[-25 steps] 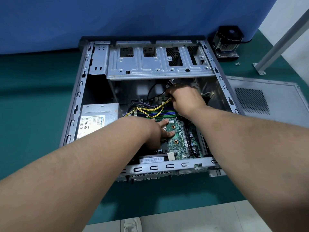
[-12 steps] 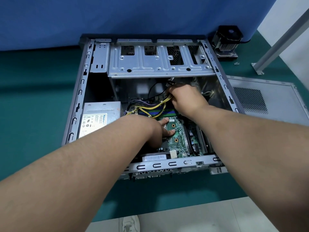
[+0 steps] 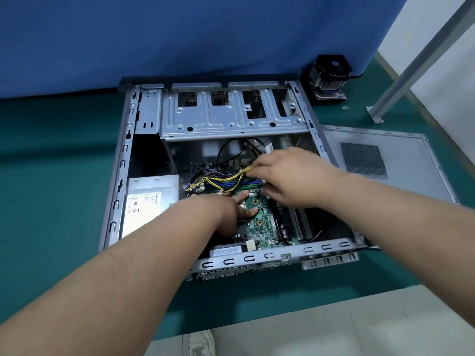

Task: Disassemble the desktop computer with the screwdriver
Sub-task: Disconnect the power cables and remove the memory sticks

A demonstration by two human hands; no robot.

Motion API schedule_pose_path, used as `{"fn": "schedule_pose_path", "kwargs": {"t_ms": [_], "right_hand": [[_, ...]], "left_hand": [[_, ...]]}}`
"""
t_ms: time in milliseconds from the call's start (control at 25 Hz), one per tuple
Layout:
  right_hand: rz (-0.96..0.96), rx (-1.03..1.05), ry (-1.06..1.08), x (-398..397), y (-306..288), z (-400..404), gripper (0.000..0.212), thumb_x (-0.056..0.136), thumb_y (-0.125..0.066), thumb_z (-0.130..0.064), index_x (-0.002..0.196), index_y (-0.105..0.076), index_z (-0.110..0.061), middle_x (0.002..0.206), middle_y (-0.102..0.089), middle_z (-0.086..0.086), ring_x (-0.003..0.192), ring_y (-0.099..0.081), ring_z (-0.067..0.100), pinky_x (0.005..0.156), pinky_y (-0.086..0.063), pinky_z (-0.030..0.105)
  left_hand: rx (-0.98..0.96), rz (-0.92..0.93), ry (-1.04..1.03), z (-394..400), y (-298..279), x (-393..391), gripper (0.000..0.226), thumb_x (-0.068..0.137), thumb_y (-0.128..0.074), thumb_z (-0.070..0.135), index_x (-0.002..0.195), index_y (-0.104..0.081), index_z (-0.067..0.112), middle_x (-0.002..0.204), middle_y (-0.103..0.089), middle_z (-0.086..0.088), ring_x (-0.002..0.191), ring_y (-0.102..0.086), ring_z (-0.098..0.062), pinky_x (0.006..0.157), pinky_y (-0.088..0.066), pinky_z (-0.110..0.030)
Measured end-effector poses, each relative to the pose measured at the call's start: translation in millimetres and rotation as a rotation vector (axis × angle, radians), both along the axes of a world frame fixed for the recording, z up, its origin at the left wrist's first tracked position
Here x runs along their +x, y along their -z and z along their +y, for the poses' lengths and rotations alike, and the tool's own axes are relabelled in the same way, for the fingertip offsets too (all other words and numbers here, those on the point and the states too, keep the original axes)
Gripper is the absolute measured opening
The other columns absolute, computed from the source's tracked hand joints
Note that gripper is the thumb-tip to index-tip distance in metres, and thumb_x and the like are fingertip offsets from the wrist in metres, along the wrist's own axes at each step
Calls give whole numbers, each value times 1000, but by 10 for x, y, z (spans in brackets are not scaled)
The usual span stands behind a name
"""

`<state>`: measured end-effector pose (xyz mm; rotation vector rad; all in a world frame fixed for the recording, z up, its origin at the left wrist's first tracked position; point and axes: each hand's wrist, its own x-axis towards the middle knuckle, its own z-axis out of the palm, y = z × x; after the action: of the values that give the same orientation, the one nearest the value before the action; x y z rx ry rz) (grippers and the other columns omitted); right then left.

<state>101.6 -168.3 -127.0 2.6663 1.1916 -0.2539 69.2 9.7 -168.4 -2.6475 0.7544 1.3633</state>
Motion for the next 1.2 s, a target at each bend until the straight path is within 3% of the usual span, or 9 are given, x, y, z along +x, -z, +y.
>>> {"fn": "schedule_pose_path", "kwargs": {"t_ms": [120,320,520,600,680,760,800,920,1200], "right_hand": [[-4,-102,-70,-52,-212,-234,52,97,-28,-58,109,-72,-32,101,-70,-13,99,-66,14,100,-43,40],[51,85,53,-51,-197,-195,55,99,-30,-58,78,-68,-25,70,-62,-8,70,-62,15,89,-49,36],[55,124,94,-46,-170,-216,52,98,-34,-51,69,-66,-23,63,-59,-8,61,-57,15,80,-53,35],[59,122,93,-44,-186,-211,50,97,-37,-48,66,-65,-22,60,-55,-8,57,-54,15,76,-53,34],[57,91,96,-34,-200,-221,48,96,-37,-47,66,-66,-22,60,-56,-7,58,-54,16,75,-51,33],[49,78,95,-25,-207,-207,46,95,-39,-45,66,-66,-22,61,-59,-6,58,-55,17,73,-50,32],[46,79,95,-28,-204,-199,45,94,-39,-44,65,-65,-22,61,-59,-6,58,-55,17,72,-50,32],[44,65,97,-7,-208,-178,46,94,-36,-45,65,-63,-24,61,-59,-6,59,-56,17,73,-50,33],[60,33,123,10,-186,-162,43,93,-36,-44,64,-61,-25,61,-57,-7,57,-53,15,72,-49,33]], "left_hand": [[-9,24,-20,20,8,6,79,105,-43,14,156,-5,59,165,26,21,159,8,-26,127,-13,-56],[-20,51,-37,41,-46,14,79,104,-43,13,155,-6,61,163,27,23,159,6,-25,125,-19,-59],[-40,55,-70,59,-65,9,78,104,-46,15,154,-9,62,163,25,26,159,0,-24,123,-26,-59],[-67,22,-103,32,-92,-16,70,105,-47,20,156,-18,57,168,16,22,158,-11,-28,117,-36,-58],[-82,-78,-109,-23,-182,-85,53,103,-50,23,151,-41,44,170,-19,7,149,-36,-31,103,-50,-55],[-151,-312,-60,-37,-292,-141,33,98,-56,18,129,-60,27,137,-59,-3,123,-59,-30,87,-53,-47],[-190,-442,-30,-15,-341,-146,31,93,-60,16,123,-62,23,123,-65,-3,116,-60,-29,86,-51,-45],[-167,-645,-48,161,-443,11,40,83,-66,15,122,-57,18,121,-62,-7,117,-52,-31,89,-42,-44],[-10,-491,-32,107,-367,220,59,85,-67,18,135,-37,11,121,-68,-8,124,-46,-31,92,-36,-40]]}}
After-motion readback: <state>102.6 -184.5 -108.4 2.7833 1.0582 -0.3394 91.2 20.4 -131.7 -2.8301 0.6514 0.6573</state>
